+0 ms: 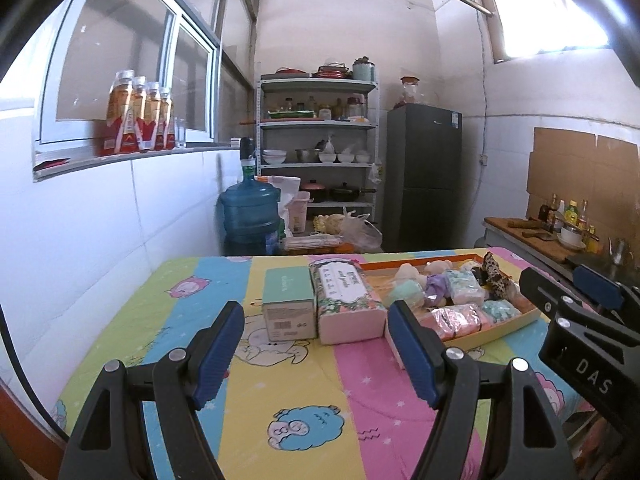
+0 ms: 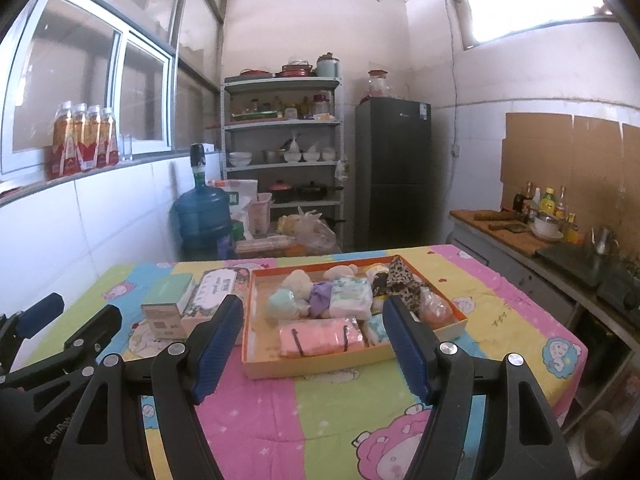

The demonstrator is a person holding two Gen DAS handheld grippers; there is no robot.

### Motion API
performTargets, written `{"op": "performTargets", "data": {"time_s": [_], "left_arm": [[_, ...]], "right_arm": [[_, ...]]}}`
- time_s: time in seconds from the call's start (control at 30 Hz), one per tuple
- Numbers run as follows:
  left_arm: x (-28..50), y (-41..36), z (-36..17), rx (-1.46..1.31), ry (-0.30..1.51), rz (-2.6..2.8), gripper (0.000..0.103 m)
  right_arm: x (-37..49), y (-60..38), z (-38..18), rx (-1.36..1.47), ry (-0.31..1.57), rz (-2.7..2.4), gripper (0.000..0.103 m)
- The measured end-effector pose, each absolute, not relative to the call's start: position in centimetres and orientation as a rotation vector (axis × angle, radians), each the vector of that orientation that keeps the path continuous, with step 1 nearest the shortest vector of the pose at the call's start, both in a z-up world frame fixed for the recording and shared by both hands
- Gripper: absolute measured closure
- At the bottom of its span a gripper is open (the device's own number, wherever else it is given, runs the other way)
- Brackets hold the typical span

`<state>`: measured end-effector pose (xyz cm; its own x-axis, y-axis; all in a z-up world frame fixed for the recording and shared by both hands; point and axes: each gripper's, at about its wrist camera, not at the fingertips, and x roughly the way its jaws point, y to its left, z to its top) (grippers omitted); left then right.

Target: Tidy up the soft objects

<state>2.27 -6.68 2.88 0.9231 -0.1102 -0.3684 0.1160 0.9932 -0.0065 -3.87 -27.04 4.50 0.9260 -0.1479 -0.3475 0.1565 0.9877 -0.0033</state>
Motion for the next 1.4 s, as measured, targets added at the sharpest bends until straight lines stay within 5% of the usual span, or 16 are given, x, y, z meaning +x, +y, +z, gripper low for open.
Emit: {"op": "performTargets", "data": {"time_s": [1.4], "left_arm": [[-2.3, -2.3, 3.6, -0.005, 0.328, -0.055, 0.029]], "right_arm": [[-8.4, -21.8, 4.3, -0.008, 0.3, -0.101, 0.029]]}}
